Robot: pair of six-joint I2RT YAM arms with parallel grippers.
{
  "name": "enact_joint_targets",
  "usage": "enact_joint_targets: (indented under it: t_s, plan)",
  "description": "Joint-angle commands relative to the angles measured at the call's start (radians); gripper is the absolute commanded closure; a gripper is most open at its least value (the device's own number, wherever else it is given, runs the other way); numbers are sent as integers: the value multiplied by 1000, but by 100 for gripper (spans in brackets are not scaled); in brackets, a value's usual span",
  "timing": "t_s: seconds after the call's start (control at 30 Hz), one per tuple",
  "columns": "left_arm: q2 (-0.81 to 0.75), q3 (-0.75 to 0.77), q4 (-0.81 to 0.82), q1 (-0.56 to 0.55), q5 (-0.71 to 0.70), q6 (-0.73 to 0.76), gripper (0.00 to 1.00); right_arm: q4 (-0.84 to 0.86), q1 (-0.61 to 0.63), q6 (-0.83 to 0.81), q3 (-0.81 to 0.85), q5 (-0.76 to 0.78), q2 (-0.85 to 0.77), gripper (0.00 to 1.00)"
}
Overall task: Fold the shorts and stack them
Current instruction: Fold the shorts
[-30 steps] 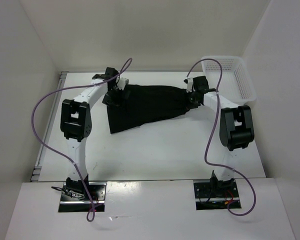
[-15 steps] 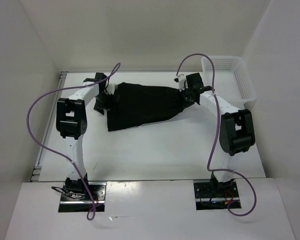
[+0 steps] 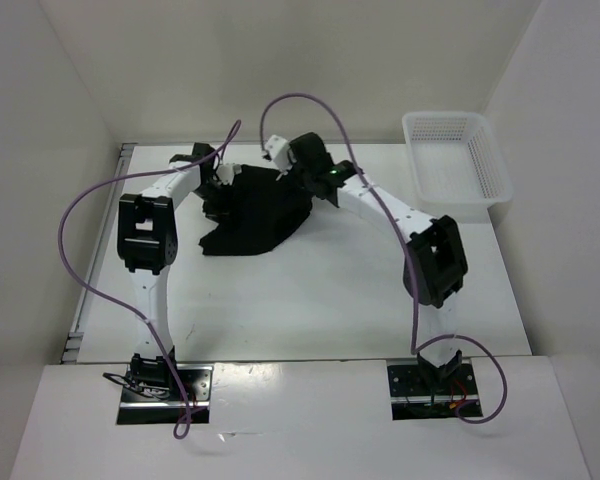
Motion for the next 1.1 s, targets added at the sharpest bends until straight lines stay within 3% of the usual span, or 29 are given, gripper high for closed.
enact_joint_targets:
  t_s: [0.0,0.13,0.43,0.63,0.77,0.83,0.97,1.0,1.03,1.07]
  plan:
    - [70,-15,-23,-8,91,4,58,29,112,-61,138,89,99,100]
    - [51,-15,-23,-8,92,4,63,29,229,-86,221,100,173,100]
    - [18,-59,-2,64,92,4,63,-2,312,-95,420,63,296,100]
    - [-18,-115,17,99,101,4,49,18,312,-95,433,83,347,100]
    - [-37,-115,17,136,88,4,33,31,321,-75,433,103,367,99]
    - [-58,-106,17,165,88,4,22,40,346,-75,442,103,367,87]
    - [-89,-95,17,224,88,4,5,40,390,-52,474,75,367,73]
    - [-104,-95,17,237,88,4,0,29,401,-29,474,59,358,67]
    - [-117,-95,17,266,88,4,0,18,416,-29,483,36,358,53]
    - [-117,-84,17,279,88,4,0,18,416,-18,483,26,358,47]
